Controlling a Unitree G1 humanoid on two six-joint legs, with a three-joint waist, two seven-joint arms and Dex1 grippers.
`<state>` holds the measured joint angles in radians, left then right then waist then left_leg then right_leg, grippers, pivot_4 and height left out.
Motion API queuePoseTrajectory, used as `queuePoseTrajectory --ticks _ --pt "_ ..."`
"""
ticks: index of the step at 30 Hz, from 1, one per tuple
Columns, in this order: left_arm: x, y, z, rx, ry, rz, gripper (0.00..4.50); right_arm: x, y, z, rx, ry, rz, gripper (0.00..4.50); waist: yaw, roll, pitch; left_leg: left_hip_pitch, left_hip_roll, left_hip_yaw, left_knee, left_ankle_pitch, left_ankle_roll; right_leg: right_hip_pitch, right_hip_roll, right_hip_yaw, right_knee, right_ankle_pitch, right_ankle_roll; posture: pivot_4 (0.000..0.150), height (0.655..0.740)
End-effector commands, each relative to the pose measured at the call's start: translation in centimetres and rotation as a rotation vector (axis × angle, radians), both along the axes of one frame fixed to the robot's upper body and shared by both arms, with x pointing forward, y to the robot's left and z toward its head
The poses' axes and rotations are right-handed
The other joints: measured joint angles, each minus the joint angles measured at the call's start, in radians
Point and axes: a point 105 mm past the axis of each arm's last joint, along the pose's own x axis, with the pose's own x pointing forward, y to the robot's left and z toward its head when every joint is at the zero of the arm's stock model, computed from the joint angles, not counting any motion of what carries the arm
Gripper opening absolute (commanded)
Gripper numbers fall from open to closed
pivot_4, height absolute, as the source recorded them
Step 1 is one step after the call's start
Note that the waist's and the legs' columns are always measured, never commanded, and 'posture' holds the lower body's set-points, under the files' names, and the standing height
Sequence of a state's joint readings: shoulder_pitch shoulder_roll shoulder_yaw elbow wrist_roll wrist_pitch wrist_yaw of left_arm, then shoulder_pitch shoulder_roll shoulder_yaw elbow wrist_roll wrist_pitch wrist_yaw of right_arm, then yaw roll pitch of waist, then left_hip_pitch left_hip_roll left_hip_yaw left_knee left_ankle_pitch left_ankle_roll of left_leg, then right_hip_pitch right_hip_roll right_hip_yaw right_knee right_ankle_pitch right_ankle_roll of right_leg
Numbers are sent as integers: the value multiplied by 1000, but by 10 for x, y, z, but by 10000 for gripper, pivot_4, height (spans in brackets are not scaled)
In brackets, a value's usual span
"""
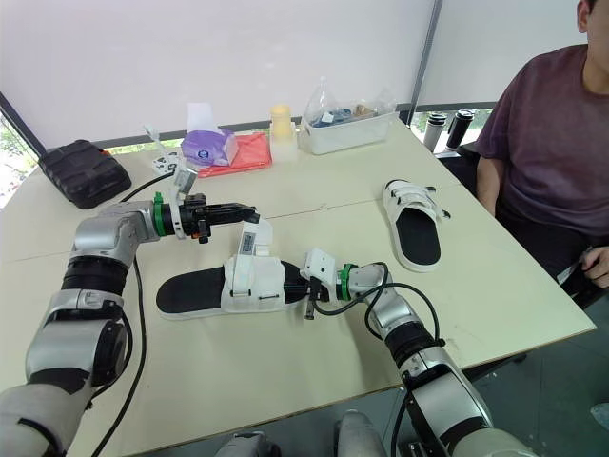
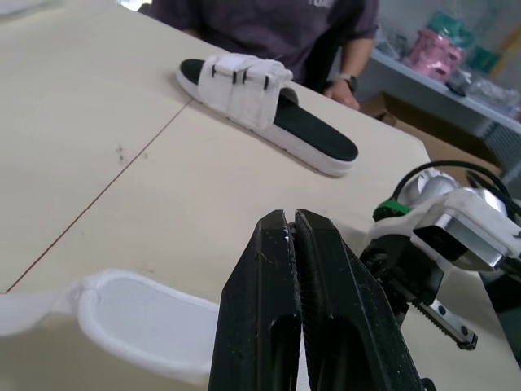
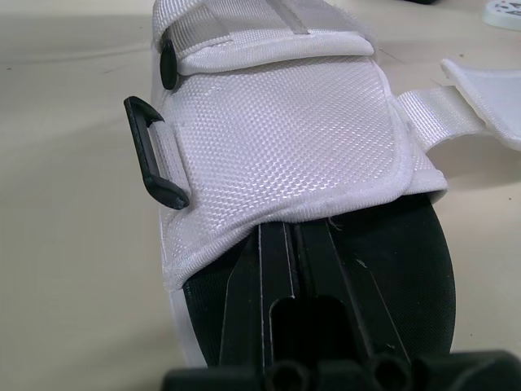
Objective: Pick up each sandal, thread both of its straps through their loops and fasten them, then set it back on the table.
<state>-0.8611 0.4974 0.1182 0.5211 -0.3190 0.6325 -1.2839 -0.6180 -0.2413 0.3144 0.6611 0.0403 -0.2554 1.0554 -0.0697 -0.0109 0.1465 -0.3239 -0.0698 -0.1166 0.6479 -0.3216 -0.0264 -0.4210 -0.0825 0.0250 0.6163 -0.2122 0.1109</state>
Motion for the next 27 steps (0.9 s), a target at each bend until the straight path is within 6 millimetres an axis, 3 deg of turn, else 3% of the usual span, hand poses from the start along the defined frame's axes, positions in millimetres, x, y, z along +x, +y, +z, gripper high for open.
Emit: queuePoseTrajectory --ticks 1,12,17,23,27 --pt "-1 11 7 -38 -30 79 605 -17 -11 -60 -178 171 -30 0 -1 0 0 1 0 0 0 0 0 0 0 0 0 0 0 1500 7400" --pt "8 46 -20 -85 68 273 605 -18 -13 -62 -177 174 -30 0 0 0 0 2 0 0 -1 0 0 1 1 0 0 1 -1 1500 7400" --pt "11 51 -44 -44 124 300 605 -20 -13 -63 -179 176 -27 0 0 0 -1 2 0 0 -1 0 0 1 1 0 0 1 -1 1500 7400" --pt "9 44 -86 190 139 259 605 -19 -12 -63 -178 176 -28 0 1 -1 -1 3 -1 0 -1 0 0 2 1 0 0 1 -1 1500 7400" --pt "9 41 -95 229 149 235 605 -19 -12 -62 -179 174 -27 0 1 -1 -2 3 -1 0 -1 0 0 2 1 0 -1 1 -1 1500 7400"
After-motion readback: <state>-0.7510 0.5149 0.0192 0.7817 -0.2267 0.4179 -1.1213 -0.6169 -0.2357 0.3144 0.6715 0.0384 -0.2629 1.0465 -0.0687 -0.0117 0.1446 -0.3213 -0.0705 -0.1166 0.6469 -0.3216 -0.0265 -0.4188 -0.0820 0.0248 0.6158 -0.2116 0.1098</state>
